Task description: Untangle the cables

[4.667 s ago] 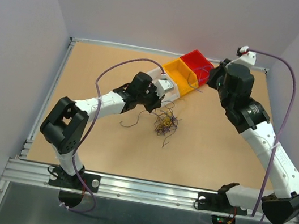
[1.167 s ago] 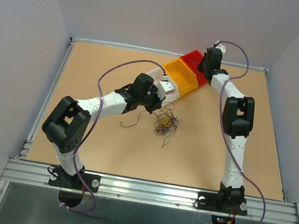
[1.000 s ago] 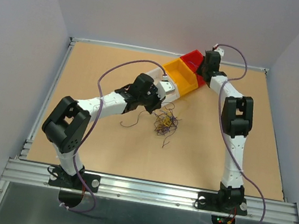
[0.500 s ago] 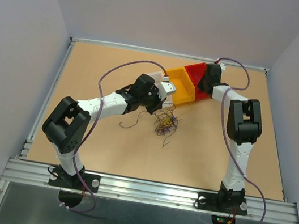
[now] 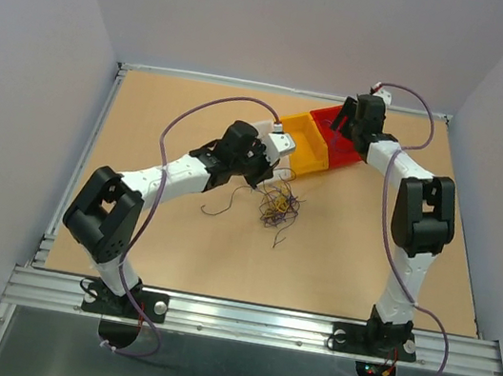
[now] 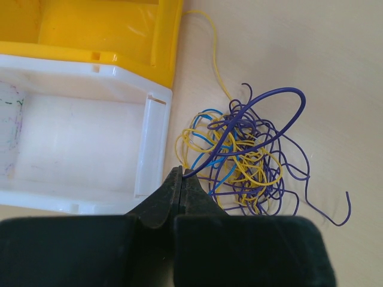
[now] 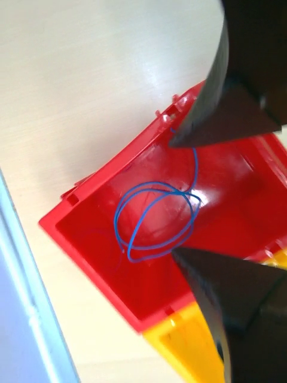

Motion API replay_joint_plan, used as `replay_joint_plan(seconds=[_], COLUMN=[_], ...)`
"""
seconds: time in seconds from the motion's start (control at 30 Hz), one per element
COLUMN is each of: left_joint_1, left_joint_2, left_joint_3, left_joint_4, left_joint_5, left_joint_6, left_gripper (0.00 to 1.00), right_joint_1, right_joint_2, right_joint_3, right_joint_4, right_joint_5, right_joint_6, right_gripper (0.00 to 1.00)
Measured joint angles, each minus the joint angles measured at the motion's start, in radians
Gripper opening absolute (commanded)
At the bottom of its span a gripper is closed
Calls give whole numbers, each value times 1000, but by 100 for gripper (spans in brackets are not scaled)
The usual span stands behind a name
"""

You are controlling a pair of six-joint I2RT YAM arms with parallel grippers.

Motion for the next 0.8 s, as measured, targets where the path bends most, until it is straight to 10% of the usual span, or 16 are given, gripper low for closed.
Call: replay_joint_plan(seconds=[0.8], left_joint_1=[0], left_joint_2=[-34], left_joint_3=[0], left_joint_4=[-7], left_joint_5=[0], left_joint_6=[3], left_gripper=[0], right_joint_1=[30], right_joint_2=[-37], right_joint_3=[-87], right_joint_4=[39], right_joint_5=[-346], right_joint_6=[-201], right_gripper=[71])
